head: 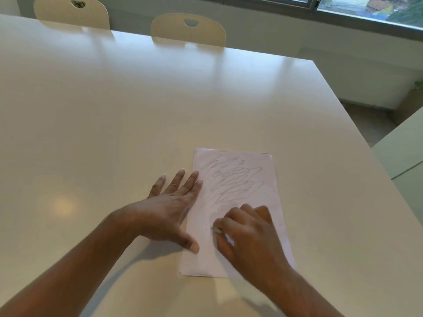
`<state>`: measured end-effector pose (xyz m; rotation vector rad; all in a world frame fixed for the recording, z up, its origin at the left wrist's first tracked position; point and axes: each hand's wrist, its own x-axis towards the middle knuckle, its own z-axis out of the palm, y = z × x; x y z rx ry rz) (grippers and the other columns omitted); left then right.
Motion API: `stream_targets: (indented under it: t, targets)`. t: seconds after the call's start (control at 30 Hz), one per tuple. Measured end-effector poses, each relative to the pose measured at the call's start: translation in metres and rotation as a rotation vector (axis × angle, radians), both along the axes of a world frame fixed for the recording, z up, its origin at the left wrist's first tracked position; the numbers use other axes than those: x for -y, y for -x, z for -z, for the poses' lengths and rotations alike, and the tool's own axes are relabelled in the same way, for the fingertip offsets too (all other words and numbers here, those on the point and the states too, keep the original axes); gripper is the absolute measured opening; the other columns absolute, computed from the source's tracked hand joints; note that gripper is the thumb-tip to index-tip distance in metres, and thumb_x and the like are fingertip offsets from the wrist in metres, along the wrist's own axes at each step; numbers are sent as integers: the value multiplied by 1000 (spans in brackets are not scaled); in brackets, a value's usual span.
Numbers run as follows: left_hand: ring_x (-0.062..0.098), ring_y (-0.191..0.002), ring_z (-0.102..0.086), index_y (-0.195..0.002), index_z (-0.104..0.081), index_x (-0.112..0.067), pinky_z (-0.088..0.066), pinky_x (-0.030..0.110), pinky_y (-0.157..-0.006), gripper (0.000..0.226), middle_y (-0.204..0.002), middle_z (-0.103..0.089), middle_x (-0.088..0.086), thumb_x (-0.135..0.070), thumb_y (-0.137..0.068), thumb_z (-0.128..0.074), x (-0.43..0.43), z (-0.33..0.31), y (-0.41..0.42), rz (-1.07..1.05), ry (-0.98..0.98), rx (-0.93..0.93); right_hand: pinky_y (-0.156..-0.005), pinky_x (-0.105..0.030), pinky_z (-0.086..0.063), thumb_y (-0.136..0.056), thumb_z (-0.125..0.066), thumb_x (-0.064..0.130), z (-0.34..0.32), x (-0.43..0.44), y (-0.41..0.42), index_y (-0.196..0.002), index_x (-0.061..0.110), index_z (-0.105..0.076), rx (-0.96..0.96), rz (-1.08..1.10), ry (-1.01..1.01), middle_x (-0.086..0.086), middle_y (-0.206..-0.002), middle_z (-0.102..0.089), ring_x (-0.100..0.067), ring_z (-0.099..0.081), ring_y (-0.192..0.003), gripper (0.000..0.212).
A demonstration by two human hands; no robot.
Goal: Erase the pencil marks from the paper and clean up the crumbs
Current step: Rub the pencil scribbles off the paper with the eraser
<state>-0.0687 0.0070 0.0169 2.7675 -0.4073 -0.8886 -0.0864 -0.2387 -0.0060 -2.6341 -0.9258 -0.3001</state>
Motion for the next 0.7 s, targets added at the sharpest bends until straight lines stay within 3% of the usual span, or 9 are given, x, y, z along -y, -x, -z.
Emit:
stream_targets:
  t: [0.17,0.33,0.53,0.7]
  targets:
    - [6,-138,57,-156,39,-32,32,47,-121,149,-155,55,-19,-91,-69,-67,-1,0,0,15,-1,-5,-78,-41,-38,-94,-64,39,-3,8,-42,-83,32,-75,38,245,-27,14,-82,-70,-15,-59,-81,17]
    - [6,-137,58,-154,41,-32,33,48,-120,148,-153,56,-20,-91,-71,-67,-2,1,0,15,7,-16,-76,-37,-36,-96,-68,38,0,-2,-2,-92,34,-74,-25,-46,-35,17,-85,-65,-11,-54,-82,9]
    - [7,-138,57,-155,40,-32,32,48,-121,148,-154,56,-19,-90,-72,-67,-1,-2,0,22,2,-17,-77,-41,-37,-94,-66,37,-5,9,-37,-83,31,-75,64,232,-10,14,-82,-70,-15,-58,-80,16]
    - [8,-137,58,-154,42,-31,33,48,-120,149,-152,58,-19,-91,-71,-66,-2,-1,0,26,-9,-24,-74,-42,-40,-95,-65,35,-1,-6,7,-83,29,-71,47,-25,24,13,-80,-64,-16,-55,-78,14]
